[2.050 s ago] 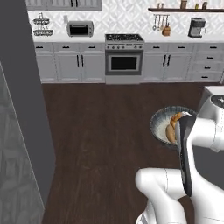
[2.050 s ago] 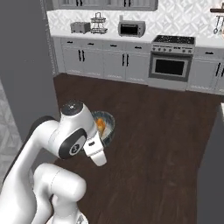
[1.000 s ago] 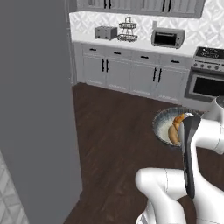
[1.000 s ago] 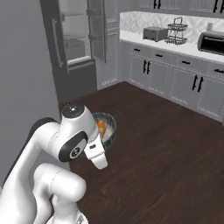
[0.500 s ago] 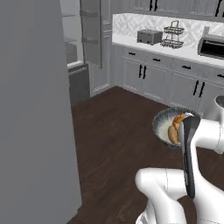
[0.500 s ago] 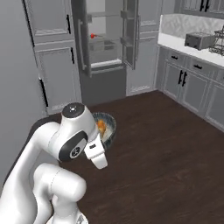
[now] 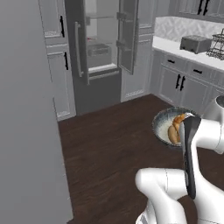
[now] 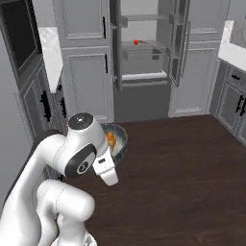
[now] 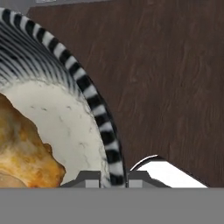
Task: Pick the chicken drumstick and sweet potato from their plates and place them in the bowl. Then put the bowl in the fridge.
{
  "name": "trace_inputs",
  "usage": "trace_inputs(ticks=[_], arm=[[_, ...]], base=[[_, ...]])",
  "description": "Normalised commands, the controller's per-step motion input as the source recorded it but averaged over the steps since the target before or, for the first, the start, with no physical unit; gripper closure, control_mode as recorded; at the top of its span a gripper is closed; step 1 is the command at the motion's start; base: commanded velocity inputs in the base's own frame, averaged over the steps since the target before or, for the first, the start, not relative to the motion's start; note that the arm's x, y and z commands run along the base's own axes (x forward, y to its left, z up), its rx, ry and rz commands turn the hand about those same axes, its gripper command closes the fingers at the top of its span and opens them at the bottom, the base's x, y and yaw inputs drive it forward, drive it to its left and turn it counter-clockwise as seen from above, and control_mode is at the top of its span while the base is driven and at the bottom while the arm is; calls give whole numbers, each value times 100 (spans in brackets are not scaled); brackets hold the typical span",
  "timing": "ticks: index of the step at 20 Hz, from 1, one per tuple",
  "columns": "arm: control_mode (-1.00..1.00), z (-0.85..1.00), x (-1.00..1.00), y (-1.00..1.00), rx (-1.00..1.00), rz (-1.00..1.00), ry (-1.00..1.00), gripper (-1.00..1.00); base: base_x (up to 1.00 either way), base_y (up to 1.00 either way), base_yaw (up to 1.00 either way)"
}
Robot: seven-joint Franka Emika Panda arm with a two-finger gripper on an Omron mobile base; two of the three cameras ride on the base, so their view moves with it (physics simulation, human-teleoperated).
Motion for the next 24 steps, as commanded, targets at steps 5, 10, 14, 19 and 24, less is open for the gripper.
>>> trace_inputs(ticks=[5, 10, 14, 19, 24], arm=[[100, 0, 0, 0, 0, 0, 0, 100], [100, 0, 0, 0, 0, 0, 0, 100], [100, 0, 0, 0, 0, 0, 0, 100], [100, 0, 0, 0, 0, 0, 0, 100], [100, 0, 0, 0, 0, 0, 0, 100]], base=[[94, -100, 41], [77, -100, 40], [95, -100, 44], [100, -94, 31], [99, -70, 16]])
